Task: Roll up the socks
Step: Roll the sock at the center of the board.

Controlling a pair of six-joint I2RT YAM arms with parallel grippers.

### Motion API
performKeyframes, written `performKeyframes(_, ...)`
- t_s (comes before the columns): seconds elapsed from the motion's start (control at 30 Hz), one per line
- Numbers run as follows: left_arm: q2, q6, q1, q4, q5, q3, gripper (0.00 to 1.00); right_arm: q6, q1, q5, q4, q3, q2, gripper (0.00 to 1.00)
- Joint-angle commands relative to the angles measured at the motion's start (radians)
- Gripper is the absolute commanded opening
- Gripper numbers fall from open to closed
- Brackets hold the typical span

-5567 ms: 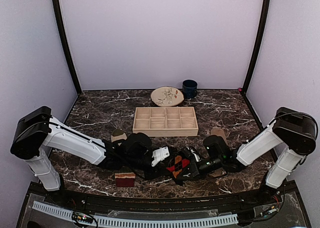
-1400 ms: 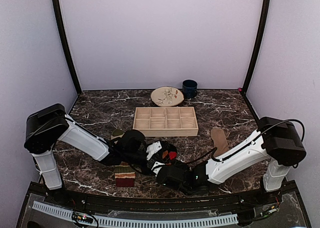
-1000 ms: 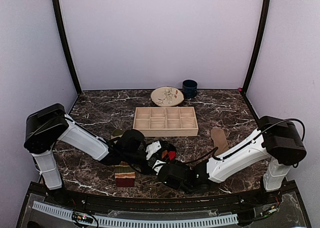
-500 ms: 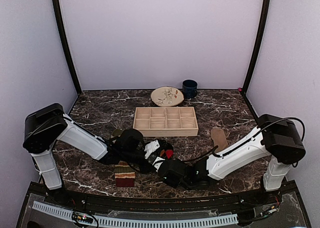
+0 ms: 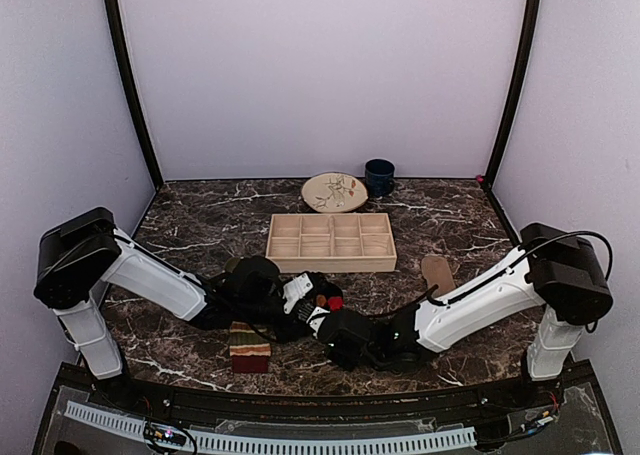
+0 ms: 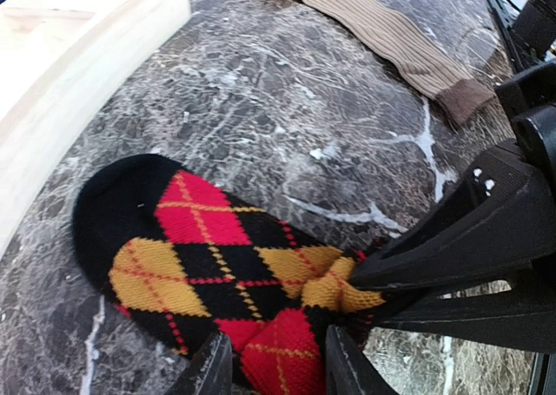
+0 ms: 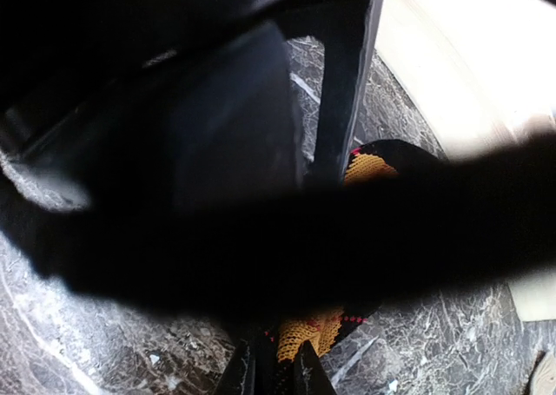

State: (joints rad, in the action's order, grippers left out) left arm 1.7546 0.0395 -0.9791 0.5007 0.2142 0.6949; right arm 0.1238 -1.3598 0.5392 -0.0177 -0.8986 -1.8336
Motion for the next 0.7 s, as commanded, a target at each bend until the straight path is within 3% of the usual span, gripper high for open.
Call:
performKeyframes(0.0, -0.073, -0.006, 0.005, 0.053, -0.039, -0.023, 0.4, 0.05, 0.023, -0.109, 0.15, 0.027, 0.007, 0.05)
performKeyframes(0.67, -0.187, -0.037, 0.007, 0.139, -0.097, -0.133, 0.4, 0.201, 0.143, -0.607, 0.185, -0.062, 0.045, 0.03)
